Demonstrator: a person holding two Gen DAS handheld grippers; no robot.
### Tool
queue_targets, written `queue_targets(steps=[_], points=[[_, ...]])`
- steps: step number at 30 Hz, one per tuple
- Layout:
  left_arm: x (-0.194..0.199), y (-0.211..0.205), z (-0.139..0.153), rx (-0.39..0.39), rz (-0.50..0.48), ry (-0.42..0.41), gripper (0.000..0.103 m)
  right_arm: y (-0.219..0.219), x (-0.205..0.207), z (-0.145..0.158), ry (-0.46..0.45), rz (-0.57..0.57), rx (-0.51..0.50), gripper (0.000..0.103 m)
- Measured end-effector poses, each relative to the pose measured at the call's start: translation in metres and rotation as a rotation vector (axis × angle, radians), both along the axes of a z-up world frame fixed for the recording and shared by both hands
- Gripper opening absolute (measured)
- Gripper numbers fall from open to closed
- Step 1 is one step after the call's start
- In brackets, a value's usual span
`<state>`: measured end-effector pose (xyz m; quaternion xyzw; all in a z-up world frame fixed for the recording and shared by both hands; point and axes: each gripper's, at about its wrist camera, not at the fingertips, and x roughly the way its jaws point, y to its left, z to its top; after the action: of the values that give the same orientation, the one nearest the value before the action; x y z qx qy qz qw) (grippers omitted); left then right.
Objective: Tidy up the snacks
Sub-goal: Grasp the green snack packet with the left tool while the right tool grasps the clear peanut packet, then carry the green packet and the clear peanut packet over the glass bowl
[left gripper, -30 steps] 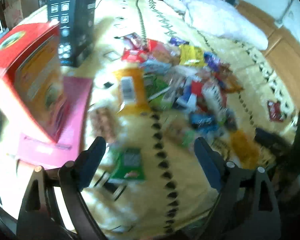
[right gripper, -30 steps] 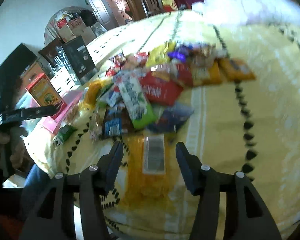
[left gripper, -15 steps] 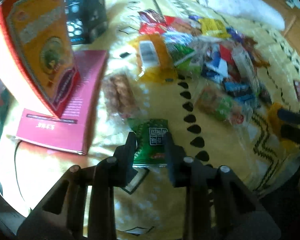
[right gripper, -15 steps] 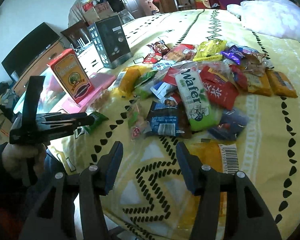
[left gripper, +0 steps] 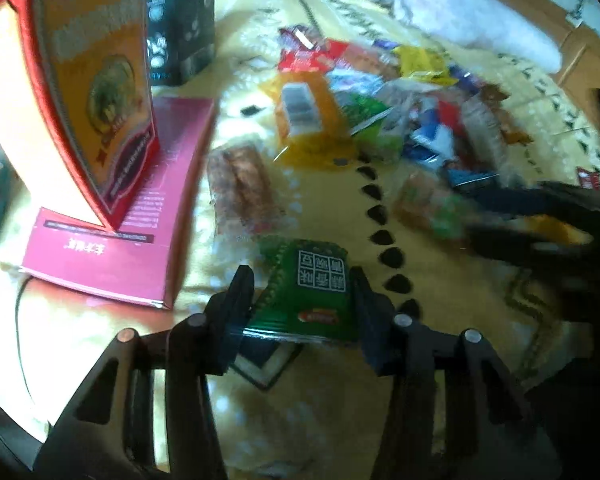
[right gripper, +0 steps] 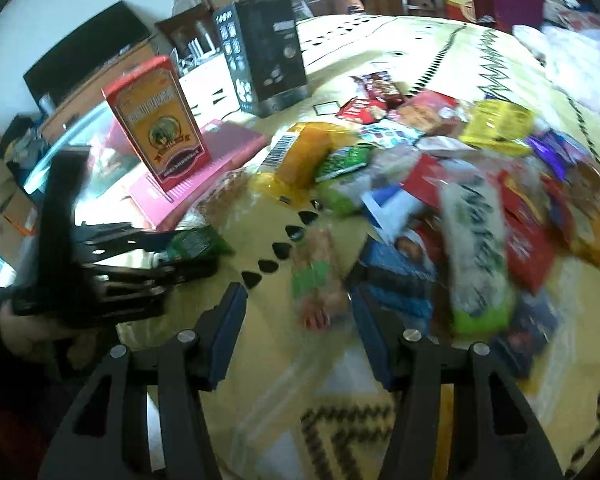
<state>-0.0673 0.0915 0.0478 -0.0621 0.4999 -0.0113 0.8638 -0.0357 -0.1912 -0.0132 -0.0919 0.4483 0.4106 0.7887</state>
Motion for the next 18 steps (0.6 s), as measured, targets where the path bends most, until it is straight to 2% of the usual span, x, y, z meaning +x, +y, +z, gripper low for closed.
queue_targets(steps=[4, 8, 10, 11, 12, 16, 18], points=[[-0.015, -0.004, 0.027, 0.006, -0.034, -0.073, 0.048, 0.023, 0.012, -0.023, 0.006, 0.02, -0.088, 0.058], [-0.018, 0.0, 0.035, 0.001, -0.046, -0.109, 0.048, 0.036, 0.011, -0.033, -0.028, 0.017, -0.148, 0.059], [-0.016, 0.004, 0.029, -0.02, -0.037, -0.097, 0.048, 0.037, 0.011, -0.032, -0.025, -0.003, -0.165, 0.054], [-0.015, 0.007, 0.024, -0.026, -0.03, -0.097, 0.048, 0.035, 0.011, -0.03, -0.005, -0.017, -0.158, 0.04], [-0.016, 0.007, 0.019, -0.025, -0.029, -0.094, 0.048, 0.034, 0.01, -0.028, 0.014, -0.027, -0.145, 0.037], [-0.014, 0.011, -0.014, -0.04, -0.027, -0.03, 0.048, 0.027, -0.005, -0.026, 0.068, -0.054, -0.114, 0.037], [-0.017, 0.012, -0.022, -0.044, -0.022, -0.035, 0.05, 0.023, -0.013, -0.026, 0.076, -0.07, -0.098, 0.038]])
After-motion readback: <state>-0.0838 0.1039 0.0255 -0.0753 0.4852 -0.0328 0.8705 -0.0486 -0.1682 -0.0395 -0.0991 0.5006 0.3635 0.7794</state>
